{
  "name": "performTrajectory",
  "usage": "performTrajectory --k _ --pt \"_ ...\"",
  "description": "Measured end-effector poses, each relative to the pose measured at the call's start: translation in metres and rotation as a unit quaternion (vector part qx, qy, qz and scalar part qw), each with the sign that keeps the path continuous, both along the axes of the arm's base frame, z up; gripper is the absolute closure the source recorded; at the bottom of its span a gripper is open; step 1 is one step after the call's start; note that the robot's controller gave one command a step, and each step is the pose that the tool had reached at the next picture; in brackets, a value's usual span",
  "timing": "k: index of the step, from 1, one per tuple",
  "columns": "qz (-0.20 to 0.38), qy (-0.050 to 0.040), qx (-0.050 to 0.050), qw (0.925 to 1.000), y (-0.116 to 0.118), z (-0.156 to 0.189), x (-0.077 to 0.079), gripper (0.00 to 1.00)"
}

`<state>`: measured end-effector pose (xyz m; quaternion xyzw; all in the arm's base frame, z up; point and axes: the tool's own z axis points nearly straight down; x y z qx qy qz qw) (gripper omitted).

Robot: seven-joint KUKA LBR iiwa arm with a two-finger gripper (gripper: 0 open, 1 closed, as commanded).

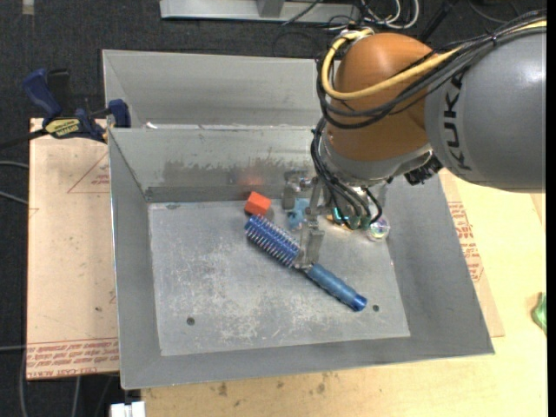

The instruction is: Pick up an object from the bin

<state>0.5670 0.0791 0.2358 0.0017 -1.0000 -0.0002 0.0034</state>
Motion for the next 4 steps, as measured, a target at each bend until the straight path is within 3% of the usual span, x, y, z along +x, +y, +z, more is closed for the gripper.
performTrajectory --k 1,2,3,4 --pt "0.002 -0.0003 -0.001 1.0000 -0.029 -0.074 0.008 0.00" --pt "-0.016 -0.0047 0.001 0.9999 -0.026 -0.167 0.015 0.00" --pt "-0.017 -0.0031 0.001 0.9999 -0.026 -0.165 0.014 1.00" --pt "-0.013 -0.0081 0.001 0.9999 -0.020 0.010 0.014 1.00"
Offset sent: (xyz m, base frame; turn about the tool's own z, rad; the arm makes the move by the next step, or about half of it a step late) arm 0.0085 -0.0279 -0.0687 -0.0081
